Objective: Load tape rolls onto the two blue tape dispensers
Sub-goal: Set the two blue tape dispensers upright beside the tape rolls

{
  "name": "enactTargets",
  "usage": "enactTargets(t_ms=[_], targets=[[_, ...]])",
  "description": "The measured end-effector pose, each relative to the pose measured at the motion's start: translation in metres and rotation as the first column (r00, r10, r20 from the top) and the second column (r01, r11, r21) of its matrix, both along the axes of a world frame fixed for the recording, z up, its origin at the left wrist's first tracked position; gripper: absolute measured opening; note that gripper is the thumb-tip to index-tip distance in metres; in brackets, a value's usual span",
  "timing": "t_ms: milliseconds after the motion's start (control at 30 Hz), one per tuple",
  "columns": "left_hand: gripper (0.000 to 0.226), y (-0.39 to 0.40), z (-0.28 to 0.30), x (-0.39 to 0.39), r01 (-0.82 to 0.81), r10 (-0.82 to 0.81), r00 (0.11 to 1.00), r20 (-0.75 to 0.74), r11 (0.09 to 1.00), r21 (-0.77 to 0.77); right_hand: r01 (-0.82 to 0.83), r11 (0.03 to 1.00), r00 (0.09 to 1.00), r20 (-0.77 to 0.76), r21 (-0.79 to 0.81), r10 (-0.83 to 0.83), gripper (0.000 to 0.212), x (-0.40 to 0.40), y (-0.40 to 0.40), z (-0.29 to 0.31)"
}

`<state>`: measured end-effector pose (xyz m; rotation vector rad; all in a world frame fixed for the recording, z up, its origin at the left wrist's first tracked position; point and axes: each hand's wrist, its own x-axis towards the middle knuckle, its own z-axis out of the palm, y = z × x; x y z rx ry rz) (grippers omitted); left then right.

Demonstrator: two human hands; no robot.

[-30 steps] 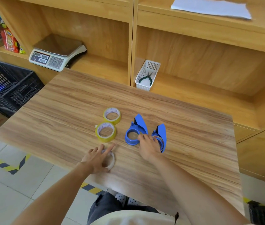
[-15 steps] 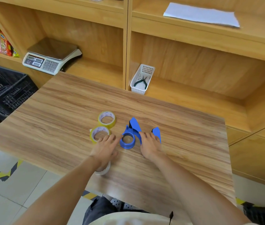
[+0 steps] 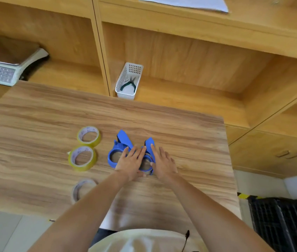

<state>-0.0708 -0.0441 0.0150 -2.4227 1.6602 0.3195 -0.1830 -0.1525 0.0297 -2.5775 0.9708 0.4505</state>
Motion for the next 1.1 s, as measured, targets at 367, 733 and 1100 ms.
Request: enactTargets(t_ms=[367,733,1100], targets=[[0.105,-0.023,-0.014,-0.018,-0.049,0.048,0.999,0.025,0.997,0.058,-0.054,0.994,0.998,-0.004,0.095,0.055,0.083,-0.014,-0.008,-0.014],[0.112,-0.029,-0.01,-0.018,-0.029,0.03,0.999,-0.027,0.999,0.023,-0.067,0.998,0.996,-0.066,0.006,0.067,0.089,-0.023,-0.037,-0.006],[0.1,-0.015,0.002,0.003,0.062,-0.074,0.997,-0.032,0.958,-0.278,-0.038,0.998,0.997,0.066,0.058,0.034,0.09,-0.025,-0.038,0.012]])
